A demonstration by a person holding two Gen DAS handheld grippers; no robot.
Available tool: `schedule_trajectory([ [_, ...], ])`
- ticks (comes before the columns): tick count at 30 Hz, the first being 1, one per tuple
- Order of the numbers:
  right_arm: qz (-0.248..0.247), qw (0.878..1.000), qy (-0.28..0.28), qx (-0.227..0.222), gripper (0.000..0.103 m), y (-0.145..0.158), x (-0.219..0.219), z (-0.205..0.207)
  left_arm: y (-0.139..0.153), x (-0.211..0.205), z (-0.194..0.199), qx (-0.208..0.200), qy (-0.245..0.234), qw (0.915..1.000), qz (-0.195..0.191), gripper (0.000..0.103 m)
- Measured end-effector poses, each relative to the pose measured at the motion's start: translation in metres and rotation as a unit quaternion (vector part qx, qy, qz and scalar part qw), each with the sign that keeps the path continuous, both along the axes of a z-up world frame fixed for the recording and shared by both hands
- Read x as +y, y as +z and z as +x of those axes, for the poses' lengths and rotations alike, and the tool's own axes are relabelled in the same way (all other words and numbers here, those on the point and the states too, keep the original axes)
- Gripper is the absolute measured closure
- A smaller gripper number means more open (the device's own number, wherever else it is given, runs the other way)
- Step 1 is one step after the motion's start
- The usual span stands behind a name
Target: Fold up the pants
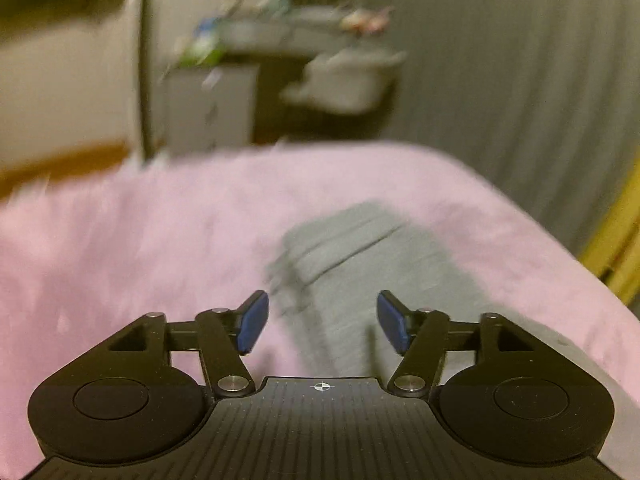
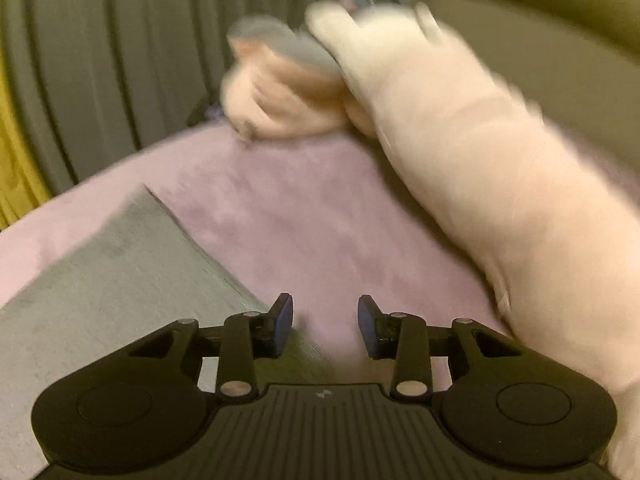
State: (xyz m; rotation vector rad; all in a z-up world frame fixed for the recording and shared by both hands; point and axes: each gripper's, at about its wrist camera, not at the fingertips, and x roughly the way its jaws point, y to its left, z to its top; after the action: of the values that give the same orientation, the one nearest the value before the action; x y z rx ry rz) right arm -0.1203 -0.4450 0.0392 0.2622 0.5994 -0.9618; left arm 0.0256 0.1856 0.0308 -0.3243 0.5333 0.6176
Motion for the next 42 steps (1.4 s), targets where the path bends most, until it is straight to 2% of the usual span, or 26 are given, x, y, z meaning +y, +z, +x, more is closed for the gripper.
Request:
schedule_trajectory([
  [1, -0.016, 1.000, 0.021, -0.004, 0.065, 0.006, 0.012, 0.010, 0.004, -0.015, 0.007, -0.007, -0.032, 0.9993, 0.015, 0.019],
  [2, -0.027, 0.998, 0.047, -0.010, 0.060, 0.010, 0.027, 0.023, 0.007, -0.031, 0.015, -0.011, -0.065, 0.9976, 0.023, 0.014],
  [3, -0.033, 0.996, 0.077, -0.015, 0.057, 0.013, 0.043, 0.039, 0.006, -0.049, 0.025, -0.016, -0.101, 0.9944, 0.026, 0.013],
  [5, -0.029, 0.986, 0.163, -0.016, 0.044, 0.007, 0.086, 0.077, -0.003, -0.091, 0.051, -0.013, -0.174, 0.9844, 0.023, 0.011],
  [7, -0.001, 0.963, 0.270, 0.002, 0.043, -0.008, 0.138, 0.114, -0.021, -0.132, 0.077, 0.005, -0.233, 0.9719, 0.035, 0.011],
  [9, 0.025, 0.930, 0.367, 0.014, 0.043, -0.028, 0.187, 0.140, -0.043, -0.165, 0.097, 0.022, -0.262, 0.9629, 0.063, 0.012],
  [11, 0.022, 0.891, 0.451, 0.044, 0.041, -0.052, 0.231, 0.157, -0.072, -0.187, 0.117, 0.052, -0.297, 0.9484, 0.098, 0.012],
  [12, 0.000, 0.874, 0.481, 0.069, 0.037, -0.065, 0.250, 0.163, -0.086, -0.194, 0.126, 0.078, -0.304, 0.9416, 0.122, 0.011],
  [13, -0.030, 0.866, 0.492, 0.086, 0.025, -0.076, 0.263, 0.167, -0.098, -0.195, 0.133, 0.089, -0.305, 0.9371, 0.144, 0.005],
  [14, -0.063, 0.863, 0.494, 0.087, 0.011, -0.084, 0.270, 0.168, -0.100, -0.194, 0.136, 0.079, -0.302, 0.9379, 0.151, 0.001],
  [15, -0.085, 0.863, 0.492, 0.081, 0.005, -0.089, 0.274, 0.168, -0.099, -0.189, 0.137, 0.067, -0.299, 0.9408, 0.145, 0.001],
  [18, -0.029, 0.883, 0.467, 0.043, 0.004, -0.091, 0.253, 0.181, -0.100, -0.170, 0.152, 0.051, -0.259, 0.9600, 0.094, 0.000],
  [19, -0.030, 0.884, 0.465, 0.036, 0.004, -0.091, 0.252, 0.183, -0.104, -0.165, 0.158, 0.053, -0.251, 0.9629, 0.083, 0.000],
  [22, -0.045, 0.883, 0.467, 0.031, 0.004, -0.095, 0.252, 0.185, -0.101, -0.154, 0.162, 0.058, -0.247, 0.9653, 0.061, 0.000],
  [26, -0.040, 0.881, 0.472, 0.017, 0.004, -0.098, 0.246, 0.187, -0.103, -0.146, 0.171, 0.054, -0.250, 0.9660, 0.035, 0.000],
  [33, -0.044, 0.877, 0.478, 0.001, 0.004, -0.103, 0.243, 0.188, -0.108, -0.144, 0.168, 0.038, -0.249, 0.9675, 0.018, 0.000],
  [36, -0.045, 0.878, 0.476, 0.001, 0.004, -0.100, 0.243, 0.184, -0.104, -0.145, 0.152, 0.040, -0.226, 0.9730, 0.026, 0.000],
  [39, -0.065, 0.889, 0.453, 0.028, 0.004, -0.090, 0.254, 0.175, -0.095, -0.154, 0.129, 0.051, -0.207, 0.9759, 0.045, 0.000],
  [42, -0.049, 0.888, 0.451, 0.079, 0.004, -0.086, 0.271, 0.157, -0.089, -0.167, 0.114, 0.097, -0.226, 0.9685, 0.041, 0.000],
])
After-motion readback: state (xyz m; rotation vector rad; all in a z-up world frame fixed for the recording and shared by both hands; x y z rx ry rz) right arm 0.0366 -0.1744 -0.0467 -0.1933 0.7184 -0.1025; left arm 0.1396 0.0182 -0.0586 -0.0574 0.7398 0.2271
